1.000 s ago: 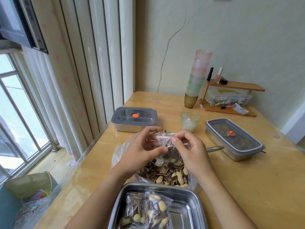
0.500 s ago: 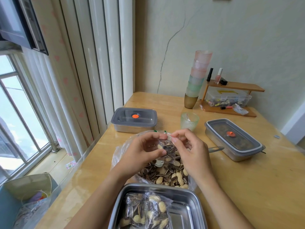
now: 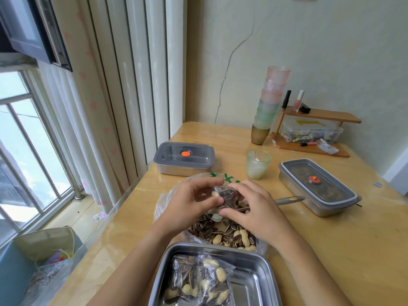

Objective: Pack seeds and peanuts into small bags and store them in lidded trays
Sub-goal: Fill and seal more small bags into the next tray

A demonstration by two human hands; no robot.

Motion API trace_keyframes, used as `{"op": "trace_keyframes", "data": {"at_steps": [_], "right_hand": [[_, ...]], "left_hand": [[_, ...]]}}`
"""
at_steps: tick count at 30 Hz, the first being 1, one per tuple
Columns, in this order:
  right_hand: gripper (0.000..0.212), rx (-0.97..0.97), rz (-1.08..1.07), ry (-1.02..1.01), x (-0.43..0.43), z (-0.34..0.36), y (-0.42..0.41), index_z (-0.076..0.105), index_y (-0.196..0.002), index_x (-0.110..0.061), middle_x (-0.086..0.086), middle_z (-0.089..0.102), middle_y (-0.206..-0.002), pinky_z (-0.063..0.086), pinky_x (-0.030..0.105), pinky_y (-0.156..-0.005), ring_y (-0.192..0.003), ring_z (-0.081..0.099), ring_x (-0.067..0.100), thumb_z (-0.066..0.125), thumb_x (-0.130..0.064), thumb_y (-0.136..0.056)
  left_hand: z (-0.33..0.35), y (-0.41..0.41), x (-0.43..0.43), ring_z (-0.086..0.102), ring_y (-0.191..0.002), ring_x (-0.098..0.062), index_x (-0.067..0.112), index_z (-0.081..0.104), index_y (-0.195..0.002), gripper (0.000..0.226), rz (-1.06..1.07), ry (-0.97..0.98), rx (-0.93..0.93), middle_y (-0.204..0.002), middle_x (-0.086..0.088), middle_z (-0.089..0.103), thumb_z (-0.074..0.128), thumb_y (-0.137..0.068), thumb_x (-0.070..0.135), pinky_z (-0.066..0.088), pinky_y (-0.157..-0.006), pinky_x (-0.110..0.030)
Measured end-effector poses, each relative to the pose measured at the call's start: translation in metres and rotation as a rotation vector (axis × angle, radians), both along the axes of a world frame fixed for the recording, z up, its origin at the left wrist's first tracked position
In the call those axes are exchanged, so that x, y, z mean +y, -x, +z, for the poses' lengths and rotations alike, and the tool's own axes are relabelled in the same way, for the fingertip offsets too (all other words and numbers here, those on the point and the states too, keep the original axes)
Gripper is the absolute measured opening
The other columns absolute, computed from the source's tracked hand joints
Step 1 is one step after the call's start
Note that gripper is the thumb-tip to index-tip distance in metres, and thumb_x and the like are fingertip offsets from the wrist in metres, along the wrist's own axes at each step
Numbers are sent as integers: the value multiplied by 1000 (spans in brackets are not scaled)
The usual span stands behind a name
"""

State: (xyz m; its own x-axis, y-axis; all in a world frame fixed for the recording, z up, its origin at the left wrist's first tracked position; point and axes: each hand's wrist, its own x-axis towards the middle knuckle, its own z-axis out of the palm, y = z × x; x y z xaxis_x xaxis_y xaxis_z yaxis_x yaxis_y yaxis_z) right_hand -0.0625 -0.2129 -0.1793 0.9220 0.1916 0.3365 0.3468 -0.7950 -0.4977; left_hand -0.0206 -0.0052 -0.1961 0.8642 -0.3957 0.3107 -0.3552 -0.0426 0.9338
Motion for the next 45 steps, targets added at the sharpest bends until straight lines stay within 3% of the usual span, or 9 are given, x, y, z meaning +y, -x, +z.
{"op": "trace_keyframes", "data": {"at_steps": [3, 7, 13, 17, 22, 29, 34, 39, 45], "right_hand": [[53, 0, -23, 27, 1, -1, 1, 62, -125, -36, -21, 55, -111, 50, 31, -95, -108, 53, 0, 74, -59, -79], [52, -95, -15, 46, 3, -2, 2, 67, -128, -27, -18, 54, -118, 42, 22, -101, -115, 49, 1, 79, -49, -82], [60, -90, -2, -64, 6, 13, 9, 65, -139, -26, -18, 63, -118, 49, 24, -96, -101, 52, -6, 84, -38, -84], [61, -56, -34, -29, 10, 31, 17, 64, -139, -31, -19, 63, -105, 40, 7, -81, -92, 57, 3, 84, -43, -83], [48, 37, -36, 23, 13, 51, 40, 69, -124, -32, -4, 68, -88, 54, 37, -79, -81, 64, 14, 85, -46, -81], [38, 167, -30, 77, 8, 42, 115, 65, -113, -39, -3, 65, -86, 53, 34, -74, -76, 61, 11, 77, -56, -81], [42, 114, 10, 97, 7, 22, 145, 63, -117, -37, -24, 44, -115, 40, 20, -93, -109, 46, -6, 77, -57, -82], [52, 114, 5, 208, 7, 25, 152, 65, -120, -27, -21, 33, -124, 41, 29, -105, -120, 38, 3, 75, -61, -82], [70, 267, -56, 405, 9, 29, 156, 62, -138, -23, -9, 33, -148, 38, 39, -114, -141, 29, 12, 67, -68, -85]], "left_hand": [[2, 2, -1, 70, -89, -14, 25, 71, -124, 30, 54, -176, -167, -100, 4, 73, 74, -95, 19, 59, -85, -40], [8, 4, 2, 66, -104, -2, 27, 70, -125, 27, 118, -357, -379, -109, 20, 71, 68, -98, 26, 56, -88, -30], [21, 11, 3, 67, -101, -4, 25, 68, -128, 29, 163, -378, -400, -113, 15, 72, 65, -99, 28, 57, -87, -35], [36, 21, 1, 69, -102, -3, 23, 66, -131, 29, 199, -416, -343, -116, 10, 74, 64, -101, 26, 59, -89, -35], [50, 46, 1, 67, -97, -12, 17, 70, -122, 23, 213, -511, -407, -108, 4, 73, 63, -101, 24, 56, -87, -38], [36, 111, 3, 60, -73, 3, 24, 68, -115, 19, 95, -573, -393, -84, 15, 66, 59, -100, 29, 42, -66, -13], [22, 137, 4, 54, -84, -1, 27, 71, -112, 18, 110, -581, -395, -95, 13, 61, 65, -96, 35, 39, -73, -12], [22, 150, 3, 61, -92, -5, 24, 66, -110, 20, 108, -617, -435, -98, 12, 70, 67, -95, 37, 53, -84, -28], [21, 158, 16, 50, -111, -13, 24, 55, -127, 43, 38, -871, -460, -120, 3, 59, 71, -90, 38, 44, -88, -27]]}}
